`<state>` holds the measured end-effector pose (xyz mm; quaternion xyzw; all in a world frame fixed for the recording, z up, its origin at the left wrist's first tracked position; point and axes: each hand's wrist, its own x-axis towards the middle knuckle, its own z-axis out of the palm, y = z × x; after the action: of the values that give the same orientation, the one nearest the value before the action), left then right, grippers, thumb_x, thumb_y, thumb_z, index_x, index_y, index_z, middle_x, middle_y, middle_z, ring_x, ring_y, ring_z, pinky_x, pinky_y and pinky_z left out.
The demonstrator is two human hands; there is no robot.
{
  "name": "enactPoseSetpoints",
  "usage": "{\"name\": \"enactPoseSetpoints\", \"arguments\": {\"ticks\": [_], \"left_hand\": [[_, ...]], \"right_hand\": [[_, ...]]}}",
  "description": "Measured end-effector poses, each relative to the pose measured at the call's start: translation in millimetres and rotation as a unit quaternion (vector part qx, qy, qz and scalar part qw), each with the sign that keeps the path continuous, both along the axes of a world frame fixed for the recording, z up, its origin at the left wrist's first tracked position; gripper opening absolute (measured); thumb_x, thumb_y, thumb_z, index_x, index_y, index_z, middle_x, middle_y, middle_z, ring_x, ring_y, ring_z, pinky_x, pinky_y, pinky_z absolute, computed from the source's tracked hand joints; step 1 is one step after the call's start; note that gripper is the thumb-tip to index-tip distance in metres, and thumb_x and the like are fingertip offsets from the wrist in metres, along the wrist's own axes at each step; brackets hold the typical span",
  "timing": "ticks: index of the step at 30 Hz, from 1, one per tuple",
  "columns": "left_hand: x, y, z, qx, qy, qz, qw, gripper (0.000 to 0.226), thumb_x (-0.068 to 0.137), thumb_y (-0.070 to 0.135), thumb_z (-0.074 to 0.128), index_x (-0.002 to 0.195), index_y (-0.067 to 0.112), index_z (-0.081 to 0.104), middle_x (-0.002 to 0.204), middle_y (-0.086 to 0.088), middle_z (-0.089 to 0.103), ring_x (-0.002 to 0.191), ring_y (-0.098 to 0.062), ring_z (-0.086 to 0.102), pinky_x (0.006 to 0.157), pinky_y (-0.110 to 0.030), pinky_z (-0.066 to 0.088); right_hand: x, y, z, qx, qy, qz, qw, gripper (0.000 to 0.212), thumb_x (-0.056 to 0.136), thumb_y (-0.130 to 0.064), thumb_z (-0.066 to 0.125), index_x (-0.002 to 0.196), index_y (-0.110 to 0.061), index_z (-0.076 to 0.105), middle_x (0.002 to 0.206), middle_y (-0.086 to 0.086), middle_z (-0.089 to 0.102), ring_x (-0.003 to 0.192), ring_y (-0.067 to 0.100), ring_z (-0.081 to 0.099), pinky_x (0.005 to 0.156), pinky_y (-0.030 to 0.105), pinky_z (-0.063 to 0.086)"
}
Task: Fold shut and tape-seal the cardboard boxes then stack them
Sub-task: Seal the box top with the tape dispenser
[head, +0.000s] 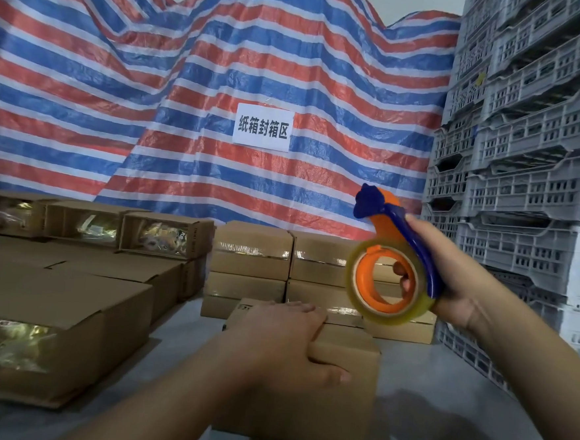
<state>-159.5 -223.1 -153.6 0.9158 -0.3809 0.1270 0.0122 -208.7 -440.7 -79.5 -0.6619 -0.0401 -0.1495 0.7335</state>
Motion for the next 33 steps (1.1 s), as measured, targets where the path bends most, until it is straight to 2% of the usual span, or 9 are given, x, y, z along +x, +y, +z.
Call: {"name": "enactPoseSetpoints", "arguments": {"ticks": [4, 11, 14, 17, 19, 21, 23, 27, 33], "left_hand": [[-0.6, -0.5, -0.2, -0.002, -0.008, 0.004, 1.0, 0.092, 0.08, 0.082, 0.044, 0.153, 0.029, 0.024, 0.159, 0.004, 0.03, 0.144, -0.019, 0.03, 0.113, -0.043, 0.028], [-1.0, -0.7, 1.5, -0.024, -0.004, -0.002, 1.0, 0.088, 0.078, 0.084, 0.044, 0.145, 0.028, 0.037, 0.151, 0.003, 0.042, 0.138, -0.019, 0.04, 0.108, -0.043, 0.034], [-3.7, 3.9, 8.0, -0.074, 0.085, -0.034, 0.993, 0.066, 0.084, 0.079, 0.042, 0.129, 0.031, 0.05, 0.128, 0.006, 0.058, 0.116, -0.013, 0.055, 0.1, -0.039, 0.043], [2.2, 15.4, 19.7, -0.254, 0.276, -0.072, 0.924, 0.034, 0.102, 0.046, 0.038, 0.121, 0.025, 0.058, 0.11, 0.004, 0.065, 0.1, -0.012, 0.06, 0.096, -0.039, 0.048], [8.4, 24.1, 30.1, -0.423, 0.365, -0.043, 0.828, 0.04, 0.106, 0.036, 0.03, 0.123, 0.017, 0.061, 0.121, -0.003, 0.066, 0.113, -0.016, 0.06, 0.106, -0.041, 0.042], [11.8, 29.5, 40.2, -0.547, 0.436, -0.025, 0.714, 0.055, 0.106, 0.044, 0.025, 0.118, 0.008, 0.065, 0.118, -0.01, 0.069, 0.112, -0.022, 0.063, 0.107, -0.042, 0.042], [12.1, 31.0, 48.0, -0.594, 0.465, -0.015, 0.656, 0.066, 0.104, 0.052, 0.025, 0.115, 0.002, 0.067, 0.111, -0.014, 0.072, 0.108, -0.026, 0.066, 0.1, -0.043, 0.048], [8.9, 23.0, 59.4, -0.611, 0.46, 0.006, 0.644, 0.065, 0.099, 0.059, 0.038, 0.105, 0.003, 0.069, 0.096, -0.012, 0.076, 0.098, -0.028, 0.07, 0.084, -0.04, 0.056], [5.7, 14.9, 65.4, -0.628, 0.458, 0.035, 0.628, 0.051, 0.092, 0.054, 0.058, 0.1, 0.006, 0.071, 0.087, -0.008, 0.077, 0.085, -0.024, 0.072, 0.067, -0.032, 0.058]], "right_hand": [[8.5, 10.3, 1.7, -0.012, 0.035, 0.035, 0.999, 0.047, 0.077, -0.064, 0.069, 0.077, -0.017, 0.077, 0.062, 0.004, 0.065, 0.045, 0.014, 0.059, 0.04, 0.024, 0.049], [20.6, 8.7, -8.3, -0.082, 0.069, 0.056, 0.993, 0.053, 0.056, -0.071, 0.078, 0.067, -0.019, 0.075, 0.055, 0.004, 0.058, 0.04, 0.015, 0.052, 0.039, 0.024, 0.043], [24.6, 8.8, -6.3, -0.124, 0.066, 0.053, 0.989, 0.056, 0.048, -0.076, 0.081, 0.065, -0.023, 0.077, 0.057, 0.005, 0.06, 0.041, 0.016, 0.053, 0.042, 0.023, 0.046], [26.8, 10.3, -4.5, -0.144, 0.073, 0.047, 0.986, 0.063, 0.045, -0.078, 0.083, 0.073, -0.022, 0.079, 0.062, 0.007, 0.062, 0.045, 0.018, 0.055, 0.043, 0.025, 0.048], [28.0, 10.3, -3.1, -0.145, 0.08, 0.037, 0.986, 0.069, 0.053, -0.076, 0.08, 0.086, -0.015, 0.077, 0.064, 0.008, 0.063, 0.046, 0.018, 0.057, 0.044, 0.025, 0.049], [29.3, 9.9, -1.9, -0.147, 0.082, 0.027, 0.985, 0.076, 0.059, -0.074, 0.076, 0.1, -0.01, 0.071, 0.064, 0.009, 0.064, 0.046, 0.018, 0.058, 0.043, 0.025, 0.048], [29.9, 11.1, -0.5, -0.155, 0.083, 0.025, 0.984, 0.081, 0.06, -0.072, 0.075, 0.11, -0.009, 0.069, 0.065, 0.009, 0.065, 0.047, 0.018, 0.058, 0.041, 0.025, 0.047], [30.9, 14.7, 3.7, -0.173, 0.084, 0.036, 0.981, 0.078, 0.064, -0.069, 0.074, 0.113, -0.008, 0.066, 0.069, 0.009, 0.067, 0.05, 0.018, 0.061, 0.041, 0.025, 0.048], [31.7, 17.6, 8.6, -0.195, 0.097, 0.055, 0.974, 0.067, 0.066, -0.068, 0.073, 0.097, -0.008, 0.069, 0.067, 0.008, 0.067, 0.048, 0.016, 0.061, 0.042, 0.023, 0.05]]}}
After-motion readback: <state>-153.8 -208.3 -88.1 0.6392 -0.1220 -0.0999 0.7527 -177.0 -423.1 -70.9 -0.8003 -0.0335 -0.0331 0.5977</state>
